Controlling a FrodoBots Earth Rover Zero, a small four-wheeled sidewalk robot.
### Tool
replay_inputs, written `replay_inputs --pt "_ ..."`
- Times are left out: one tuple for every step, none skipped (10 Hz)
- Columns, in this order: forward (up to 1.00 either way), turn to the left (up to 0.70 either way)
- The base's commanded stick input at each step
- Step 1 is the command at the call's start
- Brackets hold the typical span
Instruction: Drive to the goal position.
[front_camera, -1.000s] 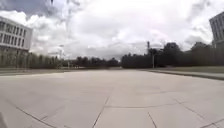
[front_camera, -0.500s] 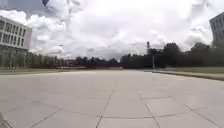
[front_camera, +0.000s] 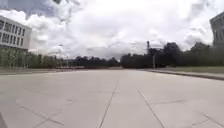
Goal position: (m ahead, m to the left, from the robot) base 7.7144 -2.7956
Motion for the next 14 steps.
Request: replay_inputs --pt "0.70 0.00" --pt "0.70 0.00" --pt "0.70 0.00" --pt "0.70 0.00" --pt "0.70 0.00" --pt "0.70 0.00" --pt "0.70 0.00" --pt "0.70 0.00" --pt "0.70 0.00" --pt "0.70 0.00" --pt "0.70 0.00" --pt "0.70 0.00" --pt "0.70 -0.12" --pt "0.70 -0.30"
